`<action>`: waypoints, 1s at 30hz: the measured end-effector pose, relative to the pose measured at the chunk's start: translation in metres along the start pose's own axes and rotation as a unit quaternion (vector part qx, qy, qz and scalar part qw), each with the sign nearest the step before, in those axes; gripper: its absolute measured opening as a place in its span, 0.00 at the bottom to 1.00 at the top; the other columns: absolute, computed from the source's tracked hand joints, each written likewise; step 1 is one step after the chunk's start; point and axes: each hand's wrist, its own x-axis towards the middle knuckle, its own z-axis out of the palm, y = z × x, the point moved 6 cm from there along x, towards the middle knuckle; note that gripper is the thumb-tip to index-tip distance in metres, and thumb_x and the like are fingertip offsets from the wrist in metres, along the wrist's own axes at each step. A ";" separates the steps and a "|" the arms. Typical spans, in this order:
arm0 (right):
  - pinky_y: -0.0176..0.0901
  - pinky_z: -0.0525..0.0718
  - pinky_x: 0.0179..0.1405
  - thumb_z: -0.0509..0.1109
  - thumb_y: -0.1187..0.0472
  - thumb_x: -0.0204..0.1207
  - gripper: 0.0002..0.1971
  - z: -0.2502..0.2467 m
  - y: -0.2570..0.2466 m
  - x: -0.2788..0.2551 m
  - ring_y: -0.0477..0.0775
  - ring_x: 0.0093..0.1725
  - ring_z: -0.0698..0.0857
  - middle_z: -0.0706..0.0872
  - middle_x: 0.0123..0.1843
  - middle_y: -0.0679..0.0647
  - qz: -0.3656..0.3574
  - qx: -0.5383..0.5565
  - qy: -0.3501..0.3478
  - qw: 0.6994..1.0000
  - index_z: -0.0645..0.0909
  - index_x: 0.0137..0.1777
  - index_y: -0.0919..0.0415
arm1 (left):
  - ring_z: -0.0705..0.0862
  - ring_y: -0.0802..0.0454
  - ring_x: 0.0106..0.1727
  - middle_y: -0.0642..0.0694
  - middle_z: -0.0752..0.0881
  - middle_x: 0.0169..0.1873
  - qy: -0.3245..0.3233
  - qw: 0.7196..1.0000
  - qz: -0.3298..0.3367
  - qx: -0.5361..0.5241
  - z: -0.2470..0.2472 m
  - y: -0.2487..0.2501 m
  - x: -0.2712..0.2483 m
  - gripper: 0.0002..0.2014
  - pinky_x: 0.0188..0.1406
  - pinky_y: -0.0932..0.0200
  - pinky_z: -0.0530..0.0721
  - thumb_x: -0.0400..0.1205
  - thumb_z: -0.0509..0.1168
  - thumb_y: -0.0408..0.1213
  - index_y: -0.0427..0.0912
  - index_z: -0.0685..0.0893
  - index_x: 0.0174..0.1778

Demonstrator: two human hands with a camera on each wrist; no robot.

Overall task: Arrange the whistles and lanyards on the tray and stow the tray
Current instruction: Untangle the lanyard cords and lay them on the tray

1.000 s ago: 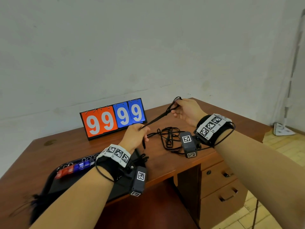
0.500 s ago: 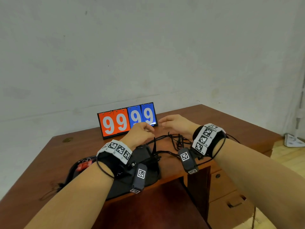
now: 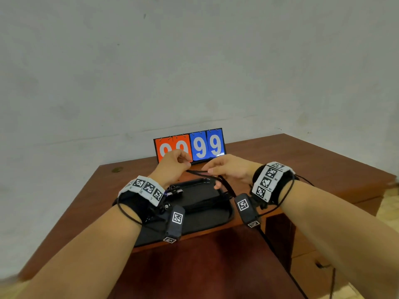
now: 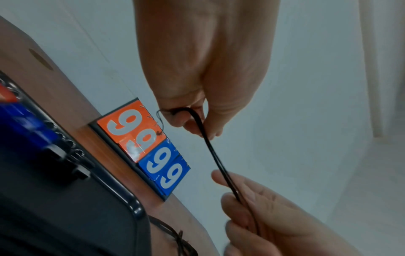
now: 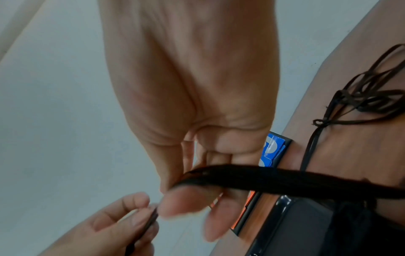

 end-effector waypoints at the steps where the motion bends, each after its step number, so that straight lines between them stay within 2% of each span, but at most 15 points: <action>1: 0.48 0.86 0.42 0.68 0.61 0.83 0.12 0.004 0.000 0.000 0.51 0.32 0.82 0.85 0.38 0.55 0.003 0.033 -0.001 0.999 0.84 0.64 0.61 | 0.83 0.56 0.46 0.49 0.85 0.46 -0.001 1.000 -0.004 0.000 -0.007 -0.005 -0.003 0.05 0.45 0.65 0.80 0.82 0.69 0.31 0.46 0.85 0.50; 2: 0.46 0.83 0.36 0.67 0.62 0.83 0.12 0.006 -0.001 0.001 0.48 0.28 0.77 0.82 0.35 0.54 0.005 0.055 0.002 0.999 0.84 0.64 0.61 | 0.83 0.56 0.46 0.49 0.85 0.46 -0.001 1.000 -0.009 -0.002 -0.013 -0.010 -0.006 0.05 0.49 0.62 0.82 0.82 0.70 0.31 0.46 0.85 0.48; 4: 0.38 0.76 0.26 0.68 0.61 0.83 0.11 0.008 -0.004 0.004 0.45 0.26 0.71 0.81 0.35 0.52 0.002 0.046 0.013 0.999 0.85 0.62 0.61 | 0.83 0.55 0.47 0.49 0.86 0.46 -0.007 1.000 -0.019 -0.009 -0.025 -0.018 -0.014 0.04 0.52 0.59 0.82 0.81 0.71 0.33 0.46 0.86 0.48; 7: 0.34 0.70 0.24 0.72 0.60 0.80 0.11 0.008 -0.010 0.003 0.44 0.26 0.70 0.83 0.40 0.54 -0.007 -0.008 0.017 1.000 0.86 0.61 0.58 | 0.82 0.56 0.45 0.49 0.86 0.45 -0.028 0.999 -0.026 -0.005 -0.040 -0.030 -0.026 0.04 0.47 0.61 0.78 0.80 0.72 0.35 0.45 0.86 0.49; 12: 0.33 0.71 0.24 0.71 0.65 0.80 0.10 0.007 -0.007 0.000 0.44 0.27 0.73 0.88 0.40 0.54 -0.003 -0.075 0.050 0.996 0.87 0.59 0.59 | 0.85 0.55 0.48 0.49 0.89 0.47 -0.069 0.993 -0.054 0.073 -0.060 -0.063 -0.043 0.02 0.53 0.60 0.80 0.81 0.72 0.38 0.47 0.88 0.48; 15: 0.34 0.74 0.25 0.71 0.67 0.79 0.09 0.006 -0.001 0.000 0.44 0.26 0.75 0.90 0.40 0.55 0.001 -0.092 0.055 0.994 0.88 0.58 0.61 | 0.85 0.53 0.48 0.49 0.89 0.47 -0.092 0.988 -0.064 0.103 -0.071 -0.081 -0.050 0.02 0.52 0.60 0.80 0.81 0.71 0.38 0.48 0.88 0.47; 18: 0.36 0.78 0.33 0.72 0.65 0.79 0.08 0.002 0.005 0.001 0.44 0.32 0.79 0.91 0.39 0.45 -0.004 -0.166 0.076 0.983 0.90 0.55 0.62 | 0.85 0.54 0.47 0.49 0.89 0.45 -0.101 0.983 -0.072 0.134 -0.082 -0.098 -0.056 0.03 0.49 0.62 0.80 0.82 0.70 0.37 0.49 0.88 0.46; 20: 0.34 0.80 0.40 0.72 0.64 0.79 0.08 -0.003 0.011 0.001 0.43 0.39 0.84 0.92 0.44 0.44 -0.006 -0.208 0.097 0.973 0.91 0.53 0.63 | 0.84 0.56 0.43 0.50 0.88 0.42 -0.096 0.979 -0.073 0.164 -0.089 -0.110 -0.060 0.04 0.44 0.65 0.77 0.83 0.69 0.35 0.47 0.89 0.46; 21: 0.32 0.80 0.39 0.72 0.64 0.79 0.08 -0.005 0.015 0.002 0.40 0.39 0.85 0.92 0.46 0.45 -0.005 -0.220 0.106 0.970 0.91 0.53 0.63 | 0.84 0.56 0.43 0.50 0.88 0.42 -0.094 0.977 -0.074 0.177 -0.091 -0.116 -0.061 0.04 0.42 0.66 0.76 0.83 0.69 0.35 0.47 0.89 0.46; 23: 0.26 0.78 0.32 0.72 0.65 0.80 0.08 -0.008 0.023 0.005 0.35 0.33 0.84 0.91 0.47 0.46 -0.001 -0.241 0.120 0.963 0.91 0.53 0.64 | 0.85 0.54 0.45 0.49 0.89 0.42 -0.090 0.973 -0.081 0.198 -0.094 -0.129 -0.062 0.05 0.43 0.66 0.77 0.83 0.69 0.34 0.47 0.88 0.45; 26: 0.25 0.77 0.29 0.71 0.68 0.79 0.07 -0.012 0.037 0.011 0.38 0.32 0.83 0.89 0.45 0.45 0.009 -0.257 0.141 0.956 0.91 0.52 0.63 | 0.84 0.57 0.39 0.52 0.87 0.37 -0.087 0.967 -0.098 0.218 -0.093 -0.145 -0.062 0.05 0.45 0.61 0.79 0.83 0.69 0.34 0.47 0.88 0.43; 28: 0.27 0.78 0.34 0.73 0.68 0.78 0.06 -0.015 0.046 0.014 0.40 0.36 0.84 0.90 0.45 0.46 0.017 -0.276 0.154 0.949 0.91 0.50 0.62 | 0.83 0.59 0.37 0.55 0.86 0.36 -0.088 0.964 -0.112 0.225 -0.091 -0.153 -0.062 0.04 0.49 0.57 0.80 0.82 0.70 0.34 0.45 0.88 0.42; 30: 0.32 0.83 0.41 0.75 0.67 0.75 0.05 -0.019 0.055 0.018 0.44 0.42 0.87 0.91 0.44 0.47 0.027 -0.299 0.163 0.940 0.92 0.47 0.59 | 0.83 0.61 0.38 0.57 0.86 0.36 -0.091 0.960 -0.112 0.239 -0.089 -0.157 -0.061 0.04 0.52 0.57 0.80 0.81 0.71 0.34 0.45 0.89 0.42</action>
